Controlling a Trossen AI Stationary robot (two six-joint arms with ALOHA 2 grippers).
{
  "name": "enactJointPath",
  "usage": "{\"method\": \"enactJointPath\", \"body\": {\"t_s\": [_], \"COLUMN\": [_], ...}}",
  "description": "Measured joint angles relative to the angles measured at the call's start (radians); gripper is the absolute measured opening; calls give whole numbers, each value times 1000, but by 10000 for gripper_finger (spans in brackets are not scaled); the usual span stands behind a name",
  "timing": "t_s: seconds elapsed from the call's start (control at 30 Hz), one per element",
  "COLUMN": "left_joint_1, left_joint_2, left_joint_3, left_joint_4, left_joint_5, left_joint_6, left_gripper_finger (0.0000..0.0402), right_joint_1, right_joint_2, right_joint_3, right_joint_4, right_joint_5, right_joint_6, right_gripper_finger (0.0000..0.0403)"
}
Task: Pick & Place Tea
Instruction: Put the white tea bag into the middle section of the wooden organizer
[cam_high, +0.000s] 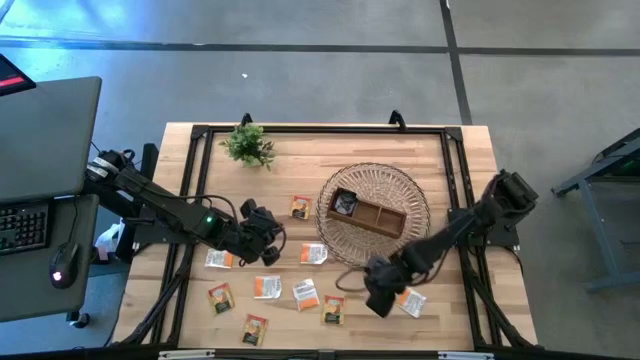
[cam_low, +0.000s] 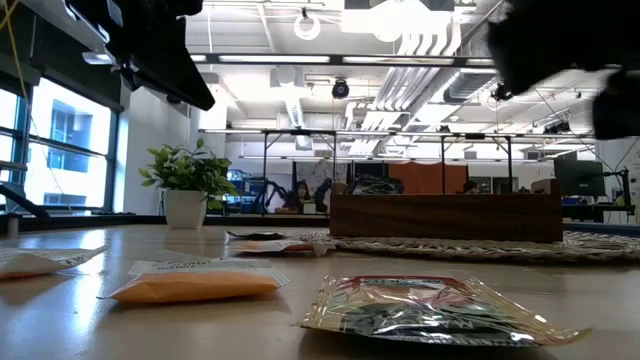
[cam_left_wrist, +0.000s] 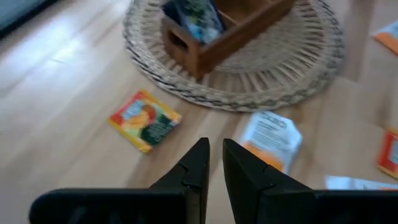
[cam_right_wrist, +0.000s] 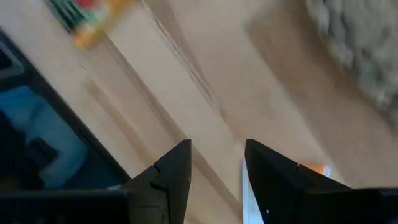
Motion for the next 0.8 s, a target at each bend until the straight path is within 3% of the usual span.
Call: {"method": "enactJointPath", "body": {"t_s": [0.2, 0.43, 0.63, 0.8], "left_joint_1": [0, 0, 0, 0], "left_joint_2": [0, 1, 6, 19], "left_joint_3": [0, 0, 0, -1], "left_joint_4": [36, 52, 69, 87], "left_joint_5": [49, 62, 42, 42], "left_joint_6": [0, 0, 0, 0], "left_gripper_finger": [44, 44, 44, 44], "right_joint_1": [127, 262, 301, 300], "right_joint_2": [-50, -57, -58, -58], "right_joint_3": [-41, -82, -130, -166], "right_joint_4": [2, -36, -42, -46], "right_joint_5": [113, 119, 113, 78], "right_joint_6": [269, 575, 727, 737], "right_gripper_finger": [149, 152, 152, 151]}}
